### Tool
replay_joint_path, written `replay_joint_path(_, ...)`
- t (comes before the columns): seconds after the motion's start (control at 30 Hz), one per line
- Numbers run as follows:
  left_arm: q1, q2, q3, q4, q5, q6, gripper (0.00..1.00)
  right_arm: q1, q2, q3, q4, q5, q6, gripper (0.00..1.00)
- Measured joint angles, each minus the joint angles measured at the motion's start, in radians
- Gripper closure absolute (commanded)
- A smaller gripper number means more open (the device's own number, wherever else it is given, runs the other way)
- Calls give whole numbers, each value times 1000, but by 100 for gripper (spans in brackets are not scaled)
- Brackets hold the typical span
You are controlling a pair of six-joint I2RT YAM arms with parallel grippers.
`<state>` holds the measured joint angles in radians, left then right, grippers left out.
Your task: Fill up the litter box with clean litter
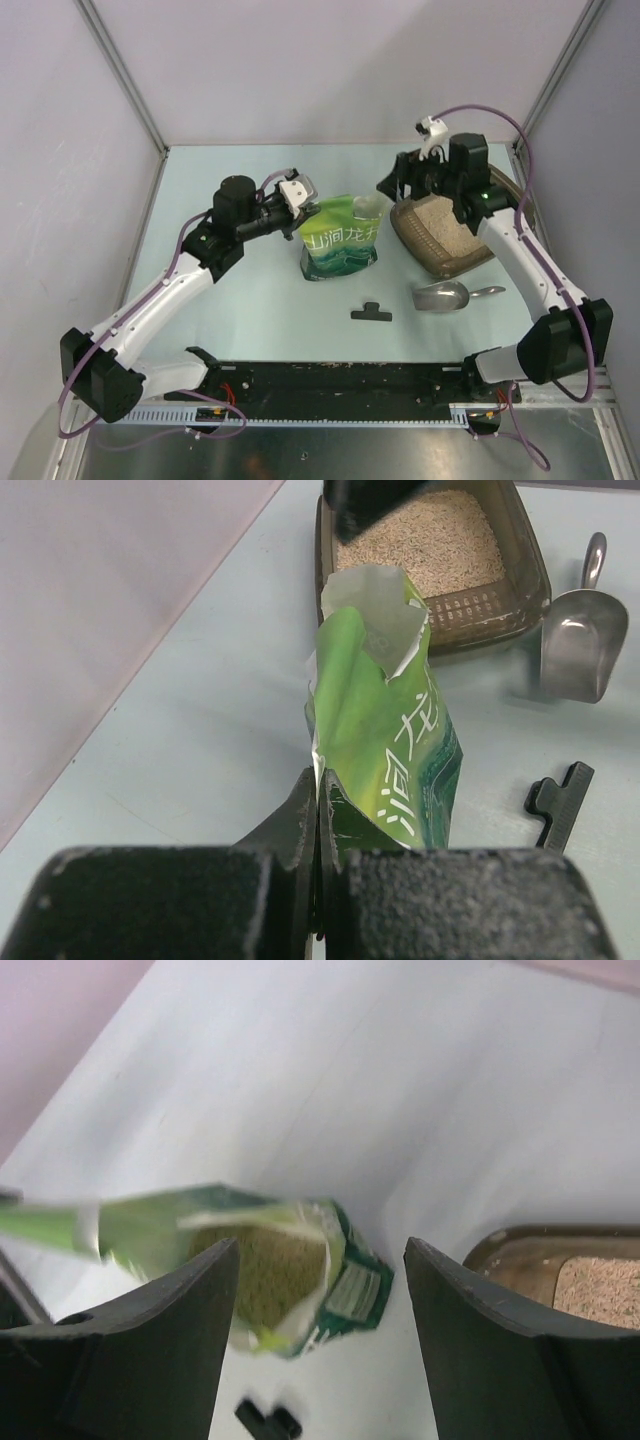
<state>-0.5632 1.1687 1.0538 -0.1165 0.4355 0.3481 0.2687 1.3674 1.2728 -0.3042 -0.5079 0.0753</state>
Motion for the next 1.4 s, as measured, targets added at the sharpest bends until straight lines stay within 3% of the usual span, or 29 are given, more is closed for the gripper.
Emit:
replay_joint_path(0.27,0,0,0,3,14,0,100,113,163,256,-195,251,14,34)
replay_joint_path(0.47,0,-14,-31,40,13,1,100,85,206,337,-403,255,9,35)
replay_joint_path(0.7,0,-23,-46,57,14,0,100,111,203,343,-491,223,3,40)
replay_joint_path(0.83,0,-23,-46,57,18,0,100,147,207,343,-505,256,11,63)
replay_joint_path(0.9,0,-23,-46,57,21,0,100,161,215,345,-514,284,21,68)
replay_joint_path(1.0,0,-23,-46,58,21,0,100,167,243,364,-542,327,23,92)
replay_joint_path(1.07,0,-23,-46,58,21,0,100,168,259,385,-562,356,16,100)
replay_joint_path(1.23,0,-23,-46,70,22,0,100,190,264,454,-633,423,-29,99)
replay_joint_path(1.27,1,-23,-46,72,23,0,100,196,265,470,-647,432,-42,91)
replay_joint_path(1.3,1,-23,-46,76,25,0,100,202,265,479,-655,431,-51,68)
replay_joint_path(1.4,1,-18,-46,77,40,0,100,183,264,492,-654,370,-66,41)
